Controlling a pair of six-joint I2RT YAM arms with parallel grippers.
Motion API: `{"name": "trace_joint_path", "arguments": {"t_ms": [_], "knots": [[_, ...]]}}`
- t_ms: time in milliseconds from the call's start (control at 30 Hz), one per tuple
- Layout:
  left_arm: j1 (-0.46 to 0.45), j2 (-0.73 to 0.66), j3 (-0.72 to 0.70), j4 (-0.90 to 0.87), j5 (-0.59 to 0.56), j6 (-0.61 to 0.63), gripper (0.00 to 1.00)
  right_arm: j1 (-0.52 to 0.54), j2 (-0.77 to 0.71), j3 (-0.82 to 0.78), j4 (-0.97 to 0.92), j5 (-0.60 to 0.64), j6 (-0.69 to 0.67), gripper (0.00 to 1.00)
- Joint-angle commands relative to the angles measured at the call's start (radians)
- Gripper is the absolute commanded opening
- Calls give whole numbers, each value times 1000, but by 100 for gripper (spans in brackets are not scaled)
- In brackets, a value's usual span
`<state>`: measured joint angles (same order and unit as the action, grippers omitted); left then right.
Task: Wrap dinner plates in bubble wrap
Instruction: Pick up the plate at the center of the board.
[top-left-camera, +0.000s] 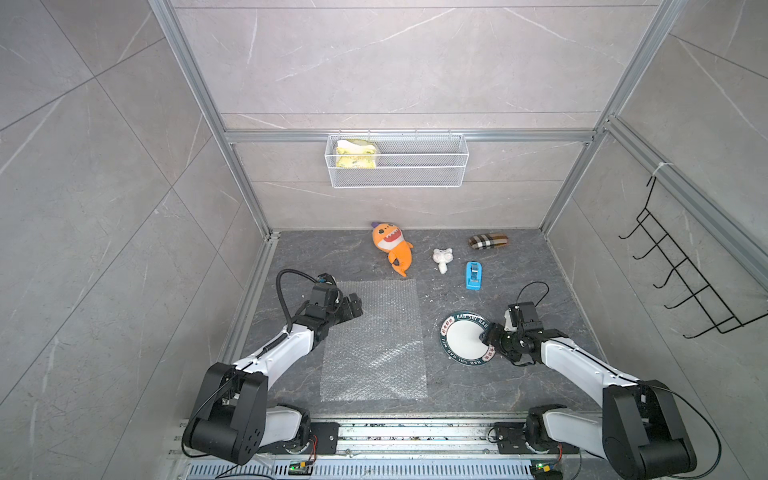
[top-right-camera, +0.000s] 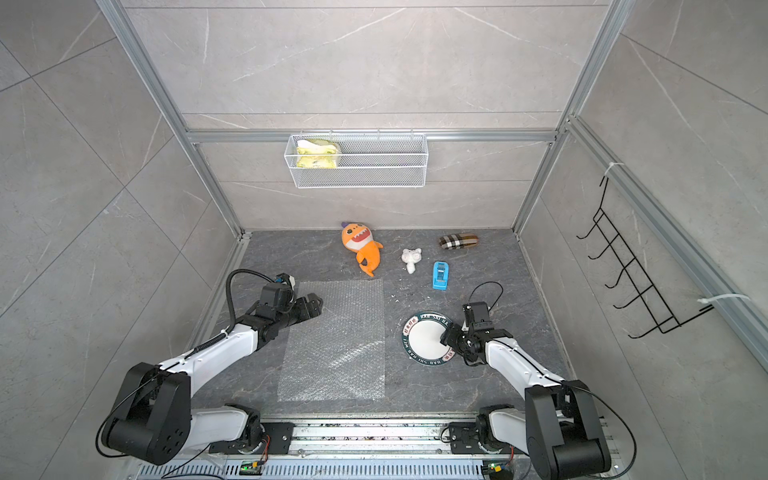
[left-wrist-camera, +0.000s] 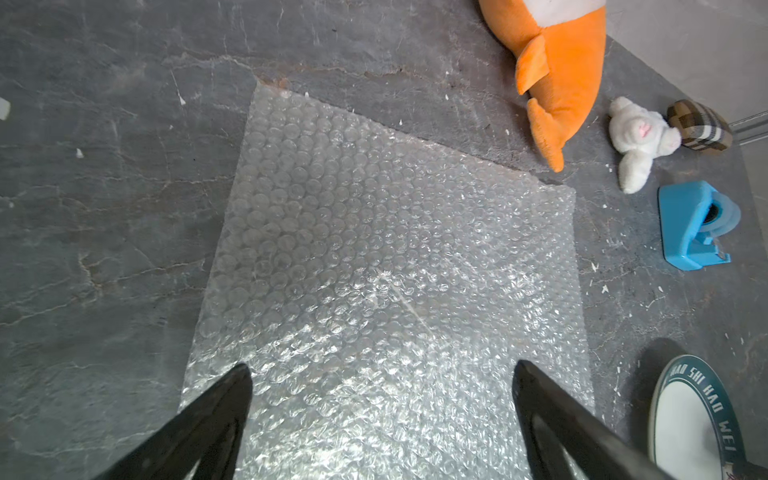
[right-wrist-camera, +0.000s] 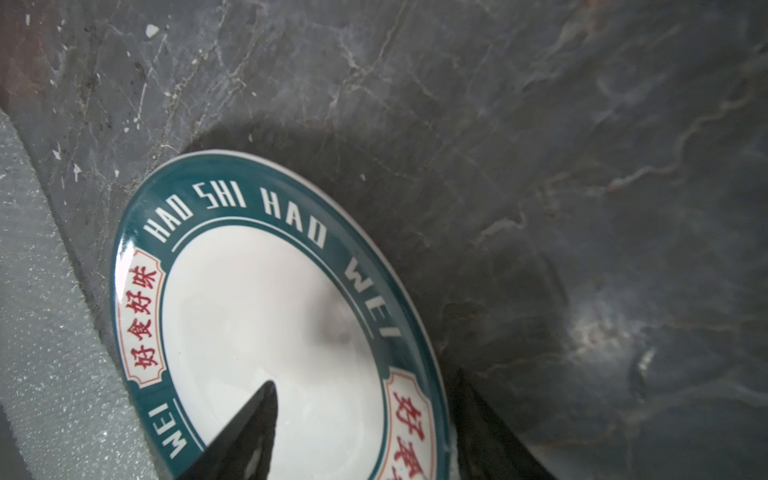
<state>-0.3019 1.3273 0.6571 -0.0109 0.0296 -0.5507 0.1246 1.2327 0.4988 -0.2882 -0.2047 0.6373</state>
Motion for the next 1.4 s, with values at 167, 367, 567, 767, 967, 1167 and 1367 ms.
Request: {"name": "trace_joint_path", "arguments": {"t_ms": [167, 367, 567, 767, 967, 1167, 1367], "knots": [[-11, 17, 86, -14, 15, -6, 98, -3, 60, -39, 92, -67, 22, 45], [-9, 23, 113, -59, -1, 23, 98, -12, 55, -79, 197, -128, 65, 18], [-9, 25, 160, -119, -4, 57, 98, -25, 47, -98, 247, -177, 69, 6], [1, 16, 170, -143, 9, 66, 98, -58, 1, -145, 353, -274, 103, 0], [83, -3, 136, -153, 85, 33, 99, -61, -82, -135, 419, -360, 117, 0], [163, -19, 114, -189, 131, -2, 99, -61, -110, -92, 511, -458, 183, 0], [213, -1, 110, -319, 107, -38, 99, -18, -57, -10, 502, -498, 182, 0]]}}
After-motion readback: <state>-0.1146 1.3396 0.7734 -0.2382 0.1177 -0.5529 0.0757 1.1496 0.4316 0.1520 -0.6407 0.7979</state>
